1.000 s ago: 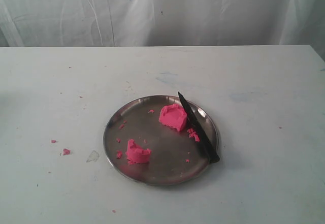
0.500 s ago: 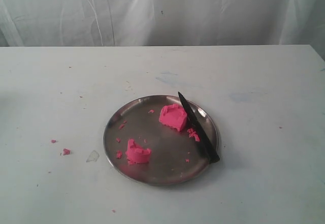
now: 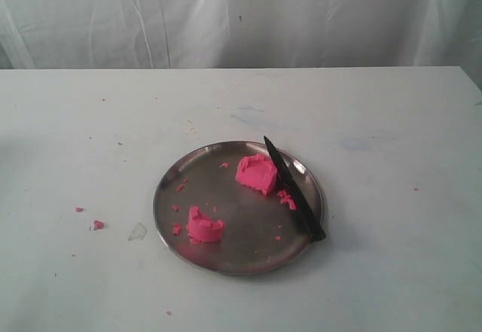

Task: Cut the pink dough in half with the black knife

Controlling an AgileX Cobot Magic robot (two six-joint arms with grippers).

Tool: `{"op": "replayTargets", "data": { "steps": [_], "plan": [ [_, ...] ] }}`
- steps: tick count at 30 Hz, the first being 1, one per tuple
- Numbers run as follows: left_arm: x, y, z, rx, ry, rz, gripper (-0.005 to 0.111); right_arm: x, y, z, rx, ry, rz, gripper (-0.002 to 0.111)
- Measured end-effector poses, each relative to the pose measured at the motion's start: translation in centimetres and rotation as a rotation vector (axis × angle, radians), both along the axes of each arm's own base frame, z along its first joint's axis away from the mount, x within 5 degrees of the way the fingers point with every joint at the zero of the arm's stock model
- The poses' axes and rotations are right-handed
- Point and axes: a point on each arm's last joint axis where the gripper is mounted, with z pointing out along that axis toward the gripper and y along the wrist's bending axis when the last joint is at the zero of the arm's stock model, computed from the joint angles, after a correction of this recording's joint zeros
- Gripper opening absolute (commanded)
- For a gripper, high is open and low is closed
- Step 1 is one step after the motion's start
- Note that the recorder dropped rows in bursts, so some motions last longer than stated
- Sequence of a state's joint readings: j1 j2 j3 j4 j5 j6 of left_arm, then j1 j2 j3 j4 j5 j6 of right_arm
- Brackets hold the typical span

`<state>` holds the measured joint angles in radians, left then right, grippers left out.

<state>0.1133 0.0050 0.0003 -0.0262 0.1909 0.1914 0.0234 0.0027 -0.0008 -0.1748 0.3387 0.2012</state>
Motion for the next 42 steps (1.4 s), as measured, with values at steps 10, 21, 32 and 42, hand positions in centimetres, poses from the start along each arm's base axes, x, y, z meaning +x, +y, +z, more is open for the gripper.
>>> {"op": "replayTargets", "data": {
  "steps": [10, 21, 32, 42],
  "plan": [
    [-0.37, -0.14, -0.94, -0.172, 0.101, 0.052, 0.000, 0.00, 0.00, 0.00, 0.000, 0.000, 0.000, 0.001],
    [-0.37, -0.14, -0.94, -0.232, 0.096, 0.076, 0.000, 0.00, 0.00, 0.00, 0.000, 0.000, 0.000, 0.001],
    [-0.37, -0.14, -0.94, -0.232, 0.096, 0.076, 0.000, 0.00, 0.00, 0.00, 0.000, 0.000, 0.000, 0.001],
    [-0.37, -0.14, -0.94, -0.232, 0.096, 0.076, 0.000, 0.00, 0.00, 0.00, 0.000, 0.000, 0.000, 0.001]
  ]
}}
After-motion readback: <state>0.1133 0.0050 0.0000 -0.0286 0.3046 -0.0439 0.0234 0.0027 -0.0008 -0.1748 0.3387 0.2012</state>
